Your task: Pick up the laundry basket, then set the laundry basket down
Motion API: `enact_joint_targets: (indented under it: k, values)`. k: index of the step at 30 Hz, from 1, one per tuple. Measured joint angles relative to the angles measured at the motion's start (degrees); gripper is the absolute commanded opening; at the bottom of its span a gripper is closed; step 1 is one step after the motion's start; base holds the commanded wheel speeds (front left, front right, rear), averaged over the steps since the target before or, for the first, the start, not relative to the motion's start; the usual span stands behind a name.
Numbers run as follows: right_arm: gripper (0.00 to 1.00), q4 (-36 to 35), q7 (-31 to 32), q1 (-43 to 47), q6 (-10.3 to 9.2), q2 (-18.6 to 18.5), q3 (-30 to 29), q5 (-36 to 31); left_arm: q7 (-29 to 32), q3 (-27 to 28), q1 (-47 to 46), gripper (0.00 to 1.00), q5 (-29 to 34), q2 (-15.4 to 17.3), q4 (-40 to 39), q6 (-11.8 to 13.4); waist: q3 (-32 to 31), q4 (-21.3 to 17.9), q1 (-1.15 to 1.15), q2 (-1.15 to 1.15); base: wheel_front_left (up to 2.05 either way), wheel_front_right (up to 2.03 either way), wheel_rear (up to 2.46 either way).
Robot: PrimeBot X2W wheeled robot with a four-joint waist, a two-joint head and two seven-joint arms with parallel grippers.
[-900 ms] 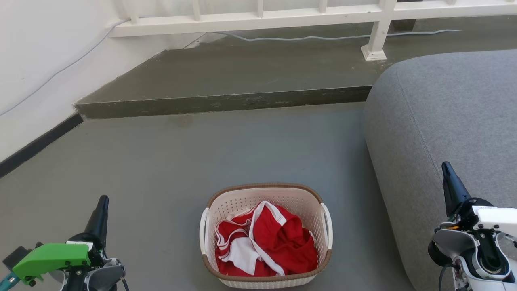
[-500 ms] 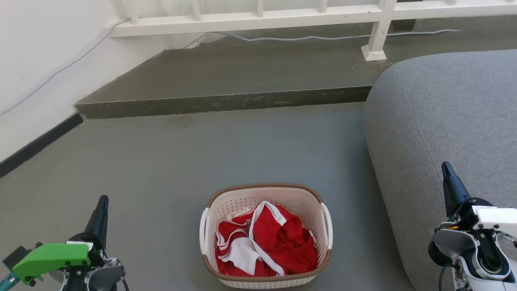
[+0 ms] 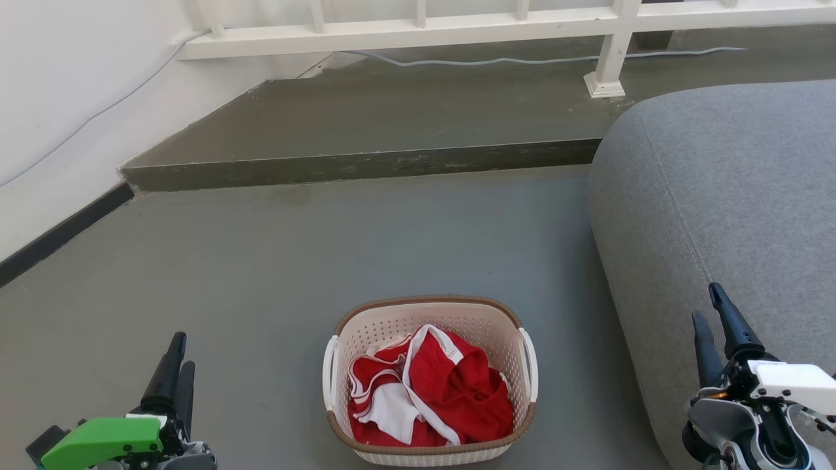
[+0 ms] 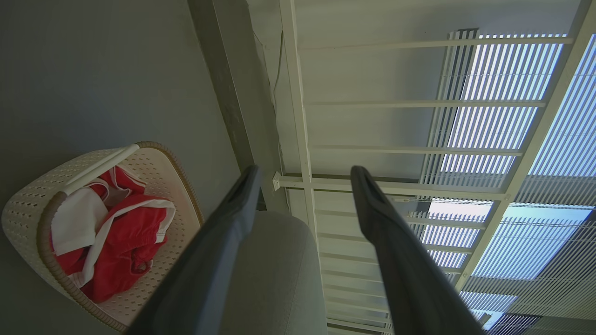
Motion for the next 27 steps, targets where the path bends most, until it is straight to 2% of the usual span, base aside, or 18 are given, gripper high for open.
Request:
enact_joint_targets:
  k: [15,27]
  values:
    - [1.0,-2.69,-1.8,-0.08,0.01,-0.3,2.23,-2.71,-3.19,-2.14,-0.09,1.0,0.75,0.03,-1.75,0.0,0.18,-0.02,0.0,0.0,0.0,0.0,0.0]
    - [1.0,-5.11,-4.88,-0.27,0.01,-2.22,5.68,-8.34,-5.77,-4.59,-0.38,1.0,7.65,0.73,-2.8,0.0,0.42,-0.03,0.0,0.0,0.0,0.0,0.0]
